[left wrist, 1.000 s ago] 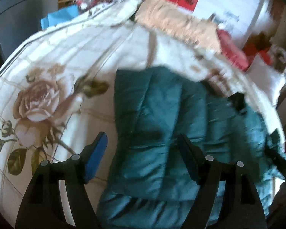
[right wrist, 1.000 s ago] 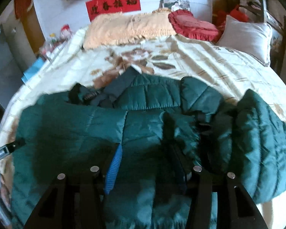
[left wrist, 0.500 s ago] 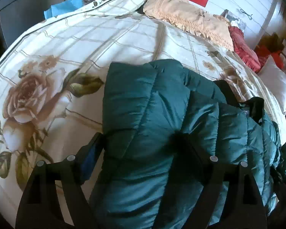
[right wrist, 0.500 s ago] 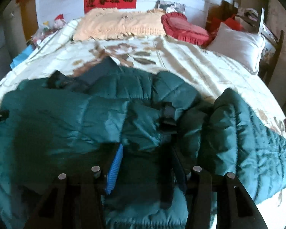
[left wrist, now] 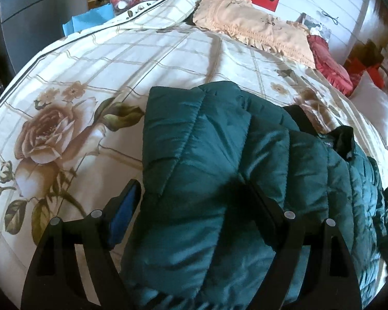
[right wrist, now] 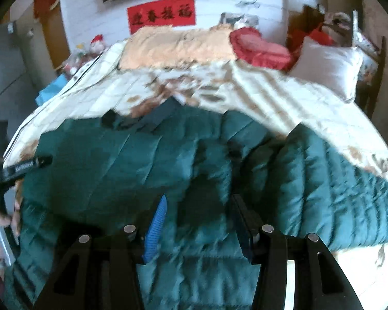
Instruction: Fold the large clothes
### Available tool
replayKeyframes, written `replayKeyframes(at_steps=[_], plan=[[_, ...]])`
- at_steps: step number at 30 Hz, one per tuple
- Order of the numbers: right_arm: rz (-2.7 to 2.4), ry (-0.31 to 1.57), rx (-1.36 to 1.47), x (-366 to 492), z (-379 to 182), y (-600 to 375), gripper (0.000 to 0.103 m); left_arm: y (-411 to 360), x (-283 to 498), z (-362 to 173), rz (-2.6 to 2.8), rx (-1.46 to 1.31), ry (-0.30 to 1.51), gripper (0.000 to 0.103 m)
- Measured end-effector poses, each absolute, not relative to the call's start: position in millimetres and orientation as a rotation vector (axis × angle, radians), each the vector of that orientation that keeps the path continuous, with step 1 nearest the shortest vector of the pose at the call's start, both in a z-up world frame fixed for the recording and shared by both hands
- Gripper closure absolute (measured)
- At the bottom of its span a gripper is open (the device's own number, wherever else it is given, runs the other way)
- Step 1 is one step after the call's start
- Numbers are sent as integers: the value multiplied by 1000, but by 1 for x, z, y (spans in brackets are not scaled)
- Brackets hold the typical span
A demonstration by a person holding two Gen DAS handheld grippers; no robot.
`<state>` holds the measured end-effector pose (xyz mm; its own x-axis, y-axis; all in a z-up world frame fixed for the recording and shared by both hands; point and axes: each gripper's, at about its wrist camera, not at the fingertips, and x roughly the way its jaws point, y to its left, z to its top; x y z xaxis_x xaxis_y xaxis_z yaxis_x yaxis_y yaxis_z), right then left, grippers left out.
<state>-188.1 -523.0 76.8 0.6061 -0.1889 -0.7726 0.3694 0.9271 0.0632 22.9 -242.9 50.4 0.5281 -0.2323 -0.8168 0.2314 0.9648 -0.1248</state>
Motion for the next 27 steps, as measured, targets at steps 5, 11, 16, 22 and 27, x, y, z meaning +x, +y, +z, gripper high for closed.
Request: replayKeyframes(at_steps=[5, 11, 16, 22, 27], plan=[[-386, 925, 175, -174, 42, -525, 47, -241, 0, 65, -303, 2, 959, 20], [-420, 877, 320, -199, 61, -547, 46, -238, -36, 81, -378, -10, 930, 20], [-423, 826, 347, -219, 77, -547, 46, -246, -58, 73, -404, 1, 953, 20], [-420, 946, 279, -196, 46, -538, 46, -262, -68, 48, -388, 78, 1009, 20], [-391, 893, 301, -219, 64, -532, 44, -257, -83, 62, -406, 60, 973, 20]])
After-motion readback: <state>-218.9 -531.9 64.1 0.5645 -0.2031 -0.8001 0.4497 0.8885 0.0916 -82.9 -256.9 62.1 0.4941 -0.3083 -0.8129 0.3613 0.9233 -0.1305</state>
